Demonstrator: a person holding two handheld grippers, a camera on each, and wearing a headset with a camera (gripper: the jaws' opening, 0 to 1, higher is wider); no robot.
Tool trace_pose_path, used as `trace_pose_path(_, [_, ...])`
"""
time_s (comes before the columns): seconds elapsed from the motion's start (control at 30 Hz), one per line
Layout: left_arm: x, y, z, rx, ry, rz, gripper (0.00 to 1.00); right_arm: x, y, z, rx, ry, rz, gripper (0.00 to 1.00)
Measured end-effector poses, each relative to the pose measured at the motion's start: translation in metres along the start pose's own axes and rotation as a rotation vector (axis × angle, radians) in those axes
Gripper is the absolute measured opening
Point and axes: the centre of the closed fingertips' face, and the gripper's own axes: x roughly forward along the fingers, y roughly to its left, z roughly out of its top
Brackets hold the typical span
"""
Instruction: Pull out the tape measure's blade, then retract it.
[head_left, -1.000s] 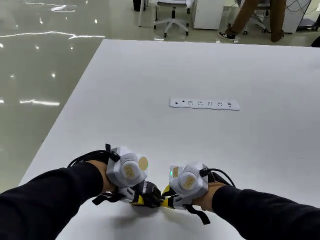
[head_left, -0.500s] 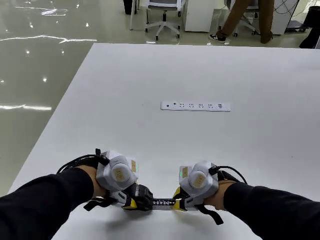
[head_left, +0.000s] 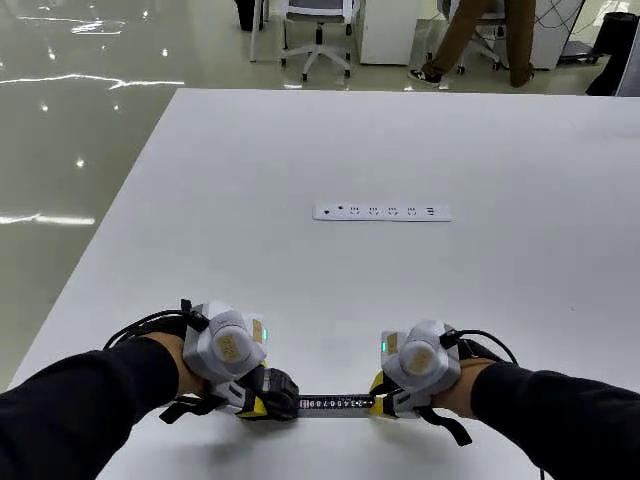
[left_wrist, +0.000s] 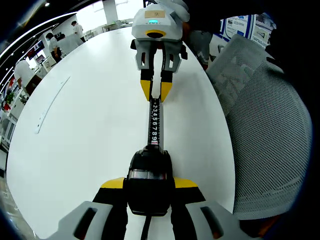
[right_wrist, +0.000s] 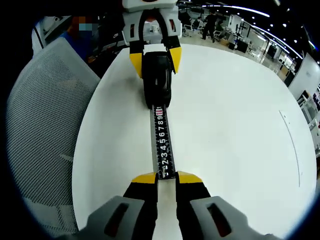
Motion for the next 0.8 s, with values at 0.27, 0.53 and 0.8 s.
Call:
trace_pose_path(0.27, [0.0, -0.001, 0.0, 0.01, -0.001, -0.004, 0.29, -0.016, -0.001, -0.022, 0.005, 0.013, -0.024, 0.07])
trace_pose_path(0.53, [0.0, -0.001, 0.0, 0.008, 0.007, 0.002, 0.29, -0.03, -0.002, -0.047, 0.041, 0.027, -0.034, 0.07])
trace_pose_path(0.8, [0.001, -0.001, 0.001, 0.008, 0.014, 0.004, 0.29, -0.043, -0.003, -0.068, 0.057, 0.05, -0.041, 0.07])
